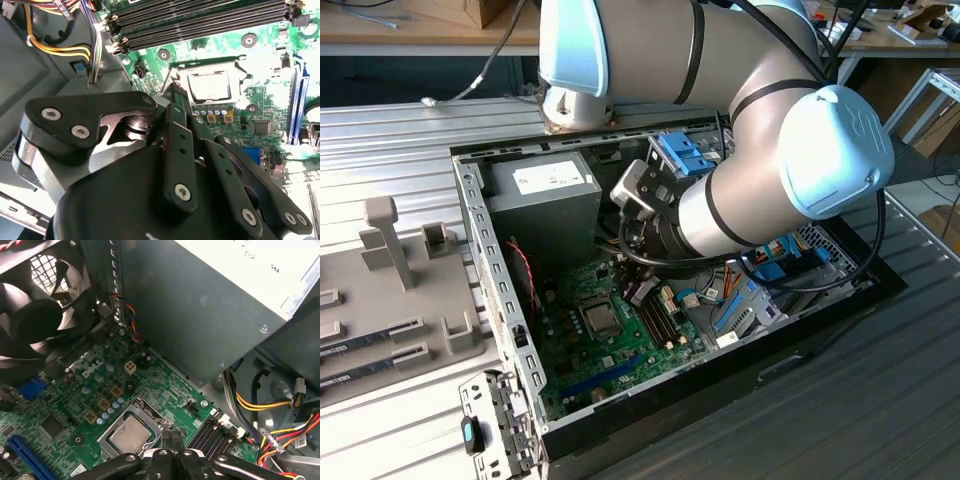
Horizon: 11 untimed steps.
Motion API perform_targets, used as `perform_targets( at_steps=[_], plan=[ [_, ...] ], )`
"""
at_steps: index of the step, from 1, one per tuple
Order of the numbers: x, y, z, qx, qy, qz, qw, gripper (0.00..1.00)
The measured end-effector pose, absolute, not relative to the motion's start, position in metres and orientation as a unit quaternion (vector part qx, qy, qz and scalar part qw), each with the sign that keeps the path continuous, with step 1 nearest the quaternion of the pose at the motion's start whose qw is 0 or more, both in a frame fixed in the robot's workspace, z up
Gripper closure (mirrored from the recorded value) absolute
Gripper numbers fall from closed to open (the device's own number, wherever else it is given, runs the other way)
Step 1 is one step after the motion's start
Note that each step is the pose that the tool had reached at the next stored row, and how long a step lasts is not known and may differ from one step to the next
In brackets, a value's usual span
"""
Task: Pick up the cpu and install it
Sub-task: 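Close the cpu cover, then install the first cpu locking lever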
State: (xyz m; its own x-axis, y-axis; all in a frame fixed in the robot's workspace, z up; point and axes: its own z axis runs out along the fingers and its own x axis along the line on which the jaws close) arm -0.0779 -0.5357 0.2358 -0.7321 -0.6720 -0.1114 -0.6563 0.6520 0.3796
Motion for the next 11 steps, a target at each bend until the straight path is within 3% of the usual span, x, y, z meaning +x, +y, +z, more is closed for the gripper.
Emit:
perform_targets(
  at_steps=[6,11],
  plan=[
    [-0.072,-0.533,0.224,0.346,-0.916,-0.201,0.018,0.89],
    [-0.071,-0.512,0.219,0.346,-0.916,-0.202,0.017,0.89]
  ],
)
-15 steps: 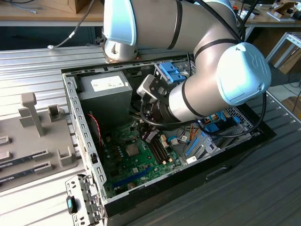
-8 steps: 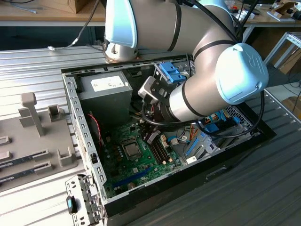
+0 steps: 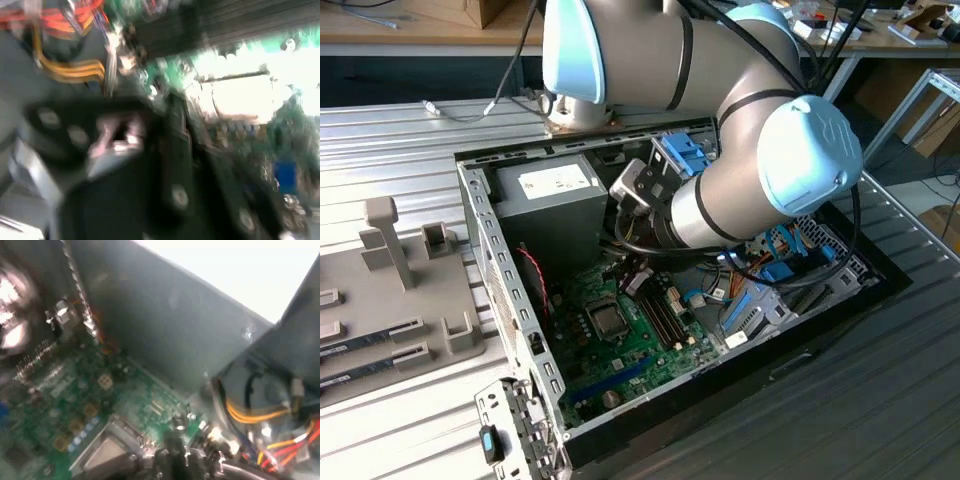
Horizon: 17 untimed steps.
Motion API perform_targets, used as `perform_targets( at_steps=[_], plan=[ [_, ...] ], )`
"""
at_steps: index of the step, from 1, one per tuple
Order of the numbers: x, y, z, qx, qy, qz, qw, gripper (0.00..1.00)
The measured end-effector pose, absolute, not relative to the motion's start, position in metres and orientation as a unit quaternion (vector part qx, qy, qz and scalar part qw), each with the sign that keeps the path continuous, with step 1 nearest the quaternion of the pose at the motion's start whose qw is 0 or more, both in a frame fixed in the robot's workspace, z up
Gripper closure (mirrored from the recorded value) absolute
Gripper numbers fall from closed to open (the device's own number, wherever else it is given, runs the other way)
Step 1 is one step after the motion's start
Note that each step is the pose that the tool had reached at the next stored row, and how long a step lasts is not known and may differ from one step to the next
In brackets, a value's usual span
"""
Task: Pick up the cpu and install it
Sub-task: 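Install the first cpu locking lever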
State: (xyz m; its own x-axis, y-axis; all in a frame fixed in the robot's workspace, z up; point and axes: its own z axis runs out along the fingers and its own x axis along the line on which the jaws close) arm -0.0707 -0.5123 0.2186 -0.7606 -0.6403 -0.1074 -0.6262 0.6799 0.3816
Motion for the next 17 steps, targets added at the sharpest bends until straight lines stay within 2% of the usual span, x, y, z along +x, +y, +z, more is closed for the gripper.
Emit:
perform_targets(
  at_steps=[5,12,17],
  plan=[
    [-0.071,-0.501,0.223,0.345,-0.917,-0.2,0.017,0.89],
    [-0.067,-0.5,0.225,0.345,-0.917,-0.2,0.018,0.89],
    [-0.067,-0.5,0.243,0.345,-0.917,-0.2,0.018,0.89]
  ],
)
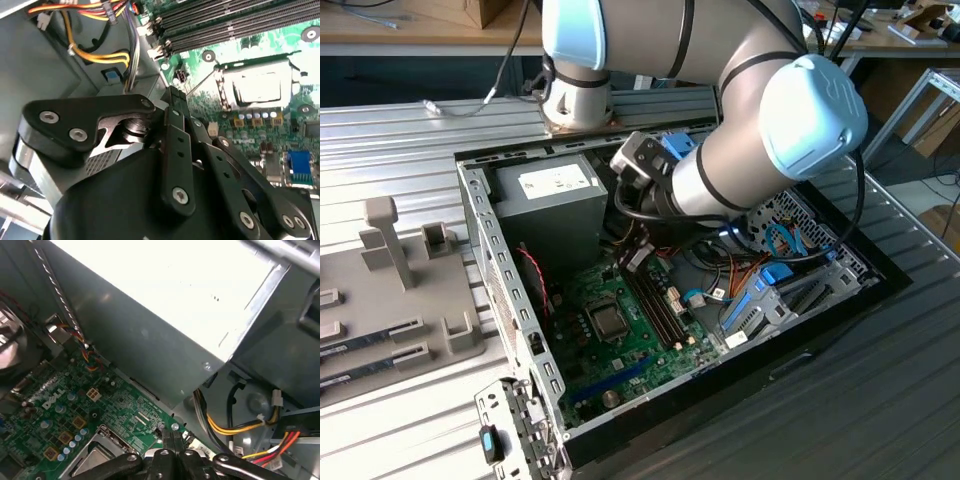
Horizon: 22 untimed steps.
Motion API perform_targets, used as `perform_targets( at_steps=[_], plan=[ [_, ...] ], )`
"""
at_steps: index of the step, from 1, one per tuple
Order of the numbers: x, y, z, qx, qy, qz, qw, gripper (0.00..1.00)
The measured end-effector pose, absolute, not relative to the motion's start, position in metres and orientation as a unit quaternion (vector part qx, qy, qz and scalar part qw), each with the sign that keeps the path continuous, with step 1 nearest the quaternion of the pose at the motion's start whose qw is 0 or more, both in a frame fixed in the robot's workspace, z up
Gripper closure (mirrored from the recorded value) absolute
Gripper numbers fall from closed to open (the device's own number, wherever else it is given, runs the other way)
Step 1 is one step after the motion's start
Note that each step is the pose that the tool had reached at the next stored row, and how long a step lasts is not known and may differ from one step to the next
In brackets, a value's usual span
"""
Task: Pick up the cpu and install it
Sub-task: 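Install the first cpu locking lever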
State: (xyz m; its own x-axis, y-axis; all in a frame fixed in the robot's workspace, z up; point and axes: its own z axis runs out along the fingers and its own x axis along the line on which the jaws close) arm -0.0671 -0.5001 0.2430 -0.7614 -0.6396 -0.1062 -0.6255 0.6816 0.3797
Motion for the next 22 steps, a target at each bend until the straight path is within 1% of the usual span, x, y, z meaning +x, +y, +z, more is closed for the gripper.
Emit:
perform_targets(
  at_steps=[2,4,5,6,9,11,15,22],
  plan=[
    [-0.067,-0.5,0.251,0.345,-0.917,-0.201,0.017,0.89],
    [-0.066,-0.5,0.252,0.345,-0.917,-0.201,0.018,0.89],
    [-0.062,-0.498,0.251,0.344,-0.917,-0.203,0.023,0.89],
    [-0.061,-0.496,0.25,0.343,-0.917,-0.203,0.025,0.89],
    [-0.061,-0.487,0.244,0.343,-0.916,-0.204,0.027,0.89],
    [-0.061,-0.486,0.238,0.35,-0.914,-0.204,0.029,0.89],
    [-0.061,-0.486,0.234,0.382,-0.901,-0.203,0.036,0.89],
    [-0.064,-0.485,0.232,0.386,-0.899,-0.203,0.037,0.89]
  ],
)
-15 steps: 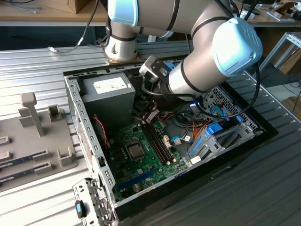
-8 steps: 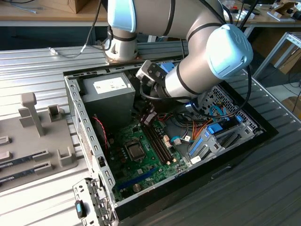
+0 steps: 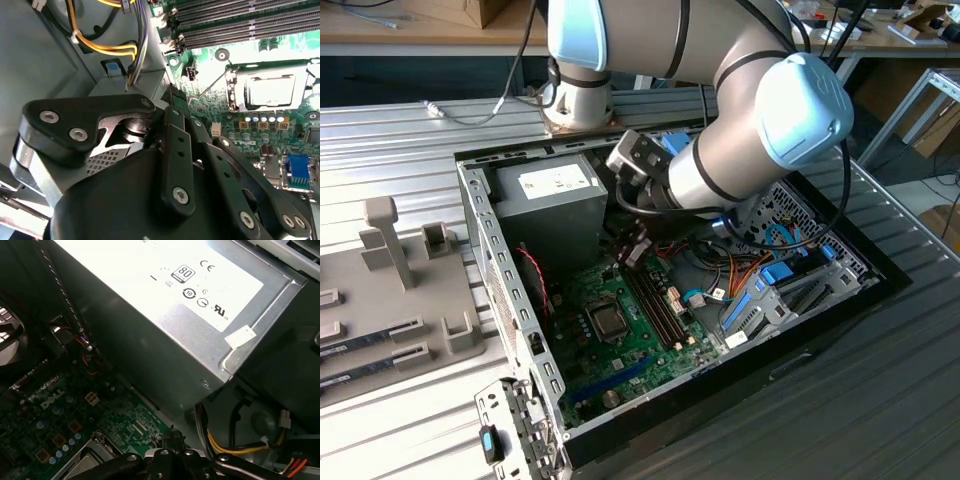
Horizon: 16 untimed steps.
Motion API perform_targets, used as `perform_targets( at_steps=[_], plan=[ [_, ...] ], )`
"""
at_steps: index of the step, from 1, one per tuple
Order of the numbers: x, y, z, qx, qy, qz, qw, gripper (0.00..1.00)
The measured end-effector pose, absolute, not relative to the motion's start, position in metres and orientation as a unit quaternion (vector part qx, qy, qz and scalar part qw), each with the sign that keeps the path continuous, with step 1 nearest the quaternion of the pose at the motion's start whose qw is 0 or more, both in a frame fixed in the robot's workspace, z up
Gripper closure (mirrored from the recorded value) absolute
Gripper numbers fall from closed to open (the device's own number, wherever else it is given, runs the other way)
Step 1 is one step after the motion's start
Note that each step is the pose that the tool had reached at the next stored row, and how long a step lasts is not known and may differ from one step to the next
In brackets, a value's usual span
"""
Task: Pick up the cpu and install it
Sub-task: 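Install the first cpu locking lever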
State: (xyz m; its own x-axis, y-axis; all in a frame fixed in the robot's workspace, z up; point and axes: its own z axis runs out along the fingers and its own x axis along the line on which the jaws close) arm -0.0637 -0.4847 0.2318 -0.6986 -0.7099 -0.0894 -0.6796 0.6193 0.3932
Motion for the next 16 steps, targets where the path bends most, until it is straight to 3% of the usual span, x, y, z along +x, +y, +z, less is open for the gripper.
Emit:
perform_targets(
  at_steps=[9,16],
  plan=[
    [-0.0672,-0.4847,0.2355,0.388,-0.901,-0.188,0.044,0.89],
    [-0.0671,-0.4847,0.2383,0.385,-0.913,-0.11,0.078,0.89]
  ],
)
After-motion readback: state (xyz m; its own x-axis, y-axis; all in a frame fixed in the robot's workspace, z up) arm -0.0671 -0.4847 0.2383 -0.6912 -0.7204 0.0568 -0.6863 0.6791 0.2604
